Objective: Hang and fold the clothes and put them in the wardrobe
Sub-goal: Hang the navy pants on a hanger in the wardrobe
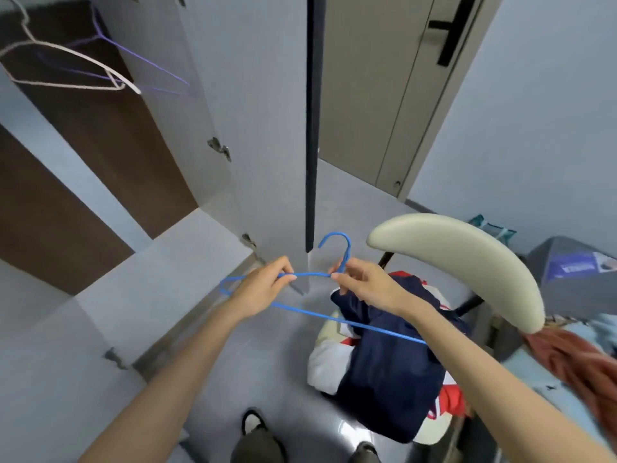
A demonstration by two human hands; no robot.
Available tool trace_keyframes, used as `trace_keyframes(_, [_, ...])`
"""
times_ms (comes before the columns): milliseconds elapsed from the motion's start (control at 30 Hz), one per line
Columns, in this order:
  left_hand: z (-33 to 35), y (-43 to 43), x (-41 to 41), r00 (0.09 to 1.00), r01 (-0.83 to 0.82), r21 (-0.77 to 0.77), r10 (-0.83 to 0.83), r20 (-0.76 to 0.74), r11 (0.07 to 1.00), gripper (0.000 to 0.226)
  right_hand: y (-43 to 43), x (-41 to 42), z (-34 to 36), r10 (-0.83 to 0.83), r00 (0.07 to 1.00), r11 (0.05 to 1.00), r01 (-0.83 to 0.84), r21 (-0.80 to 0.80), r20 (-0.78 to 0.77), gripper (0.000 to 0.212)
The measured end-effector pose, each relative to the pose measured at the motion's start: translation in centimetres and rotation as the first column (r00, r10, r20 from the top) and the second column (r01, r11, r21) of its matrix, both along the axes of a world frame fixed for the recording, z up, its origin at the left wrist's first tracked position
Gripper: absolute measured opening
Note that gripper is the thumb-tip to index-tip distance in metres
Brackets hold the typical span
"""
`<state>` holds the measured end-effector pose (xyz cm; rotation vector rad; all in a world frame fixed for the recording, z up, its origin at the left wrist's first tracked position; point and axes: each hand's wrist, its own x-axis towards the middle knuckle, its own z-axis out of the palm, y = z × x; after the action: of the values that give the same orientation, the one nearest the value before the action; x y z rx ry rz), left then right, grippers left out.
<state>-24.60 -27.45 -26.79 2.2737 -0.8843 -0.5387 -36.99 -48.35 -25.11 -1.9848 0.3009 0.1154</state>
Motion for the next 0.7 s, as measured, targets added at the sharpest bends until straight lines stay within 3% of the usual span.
trace_keyframes(100, [-1.7, -4.3, -4.9, 0.999, 0.023, -0.031, -0.024, -0.044, 0.999, 0.005, -3.4, -5.9, -1.8, -0.096, 0.995, 0.995, 0.096, -0.039, 0.006, 0.011])
trace_keyframes(267, [-4.0, -10.0, -12.0, 0.992, 0.114, -0.064, -0.118, -0.05, 0.991, 0.024, -8.8, -14.2, -4.8, -0.33, 0.938, 0.942, 0.322, -0.093, -0.102, 0.017])
trace_keyframes(500, [-6.4, -15.6, -15.6, 0.99, 0.12, -0.114, -0.127, -0.054, 0.986, 0.031, -14.3, -22.0, -7.6, -0.76, 0.64, 0.649, 0.756, -0.082, -0.108, 0.022])
trace_keyframes(700, [-9.4, -19.3, -15.3, 0.963, 0.214, -0.05, -0.22, -0.156, 0.975, 0.029, -16.2, -24.4, -8.4, -0.86, 0.508, 0.508, 0.861, 0.01, -0.033, 0.015])
